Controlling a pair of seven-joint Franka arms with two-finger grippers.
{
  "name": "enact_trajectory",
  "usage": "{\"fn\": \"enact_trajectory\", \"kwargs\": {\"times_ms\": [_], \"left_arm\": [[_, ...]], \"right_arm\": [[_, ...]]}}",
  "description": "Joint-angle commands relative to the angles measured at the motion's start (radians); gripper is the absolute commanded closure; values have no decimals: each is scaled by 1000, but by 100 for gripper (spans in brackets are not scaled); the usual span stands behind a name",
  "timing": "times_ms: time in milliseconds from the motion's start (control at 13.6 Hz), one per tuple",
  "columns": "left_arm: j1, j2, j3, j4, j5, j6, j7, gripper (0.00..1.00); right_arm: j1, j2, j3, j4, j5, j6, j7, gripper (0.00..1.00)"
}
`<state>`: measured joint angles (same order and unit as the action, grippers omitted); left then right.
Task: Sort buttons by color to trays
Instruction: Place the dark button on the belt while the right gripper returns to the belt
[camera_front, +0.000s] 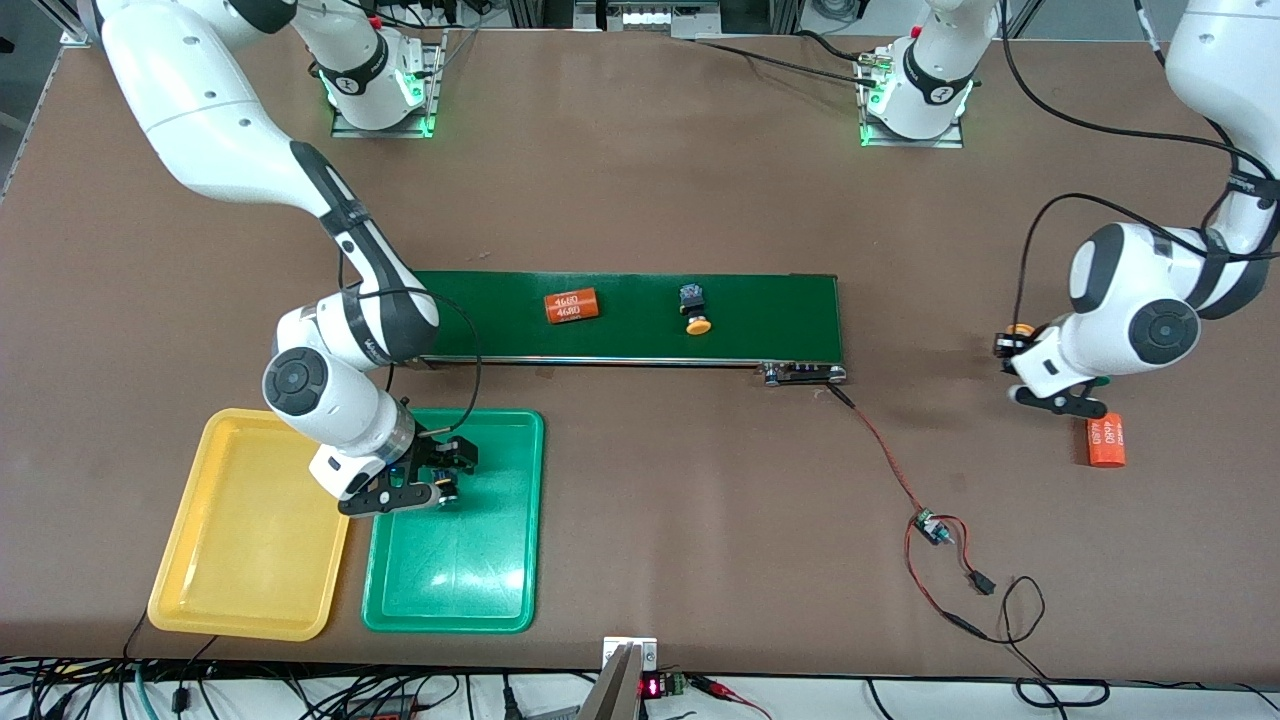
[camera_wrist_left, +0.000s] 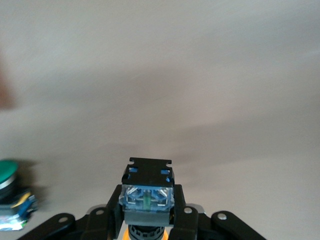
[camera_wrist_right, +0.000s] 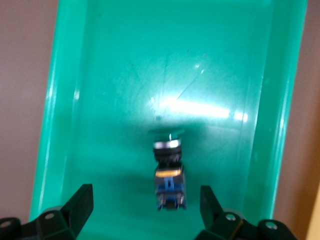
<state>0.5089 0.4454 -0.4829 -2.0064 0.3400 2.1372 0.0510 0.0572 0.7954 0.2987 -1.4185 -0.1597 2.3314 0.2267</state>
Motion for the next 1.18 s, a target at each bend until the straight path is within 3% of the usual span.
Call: {"fn": "enact_trajectory", "kwargs": {"times_ms": [0, 294, 515, 809, 883, 956, 1030, 1104], "left_arm": [[-56, -39, -77, 38, -82, -42, 7, 90], [-200, -33, -89, 119, -317, -66, -118, 91], [-323, -1, -97, 117, -329, -62, -272, 90], [-352, 35, -158, 94, -331, -57, -335, 89], [-354, 53, -158, 90, -331, -56, -344, 81], [-354, 58, -157, 90, -331, -57, -343, 63], [-351, 52, -157, 90, -328, -59, -329, 1], [-346, 47, -158, 90, -328, -62, -324, 0]], "right_arm": [[3, -91, 0, -7, 55, -154, -7, 5], [-2, -240, 0, -5, 144, -403, -4, 5], [4, -333, 0, -20, 161, -507, 2, 5], [13, -482, 5, -164, 160, -575, 106, 2], [15, -514, 29, -206, 161, -570, 140, 0], [15, -534, 51, -236, 161, -558, 178, 0], [15, -550, 75, -269, 160, -526, 215, 0], [15, -562, 109, -307, 158, -476, 247, 0]]}}
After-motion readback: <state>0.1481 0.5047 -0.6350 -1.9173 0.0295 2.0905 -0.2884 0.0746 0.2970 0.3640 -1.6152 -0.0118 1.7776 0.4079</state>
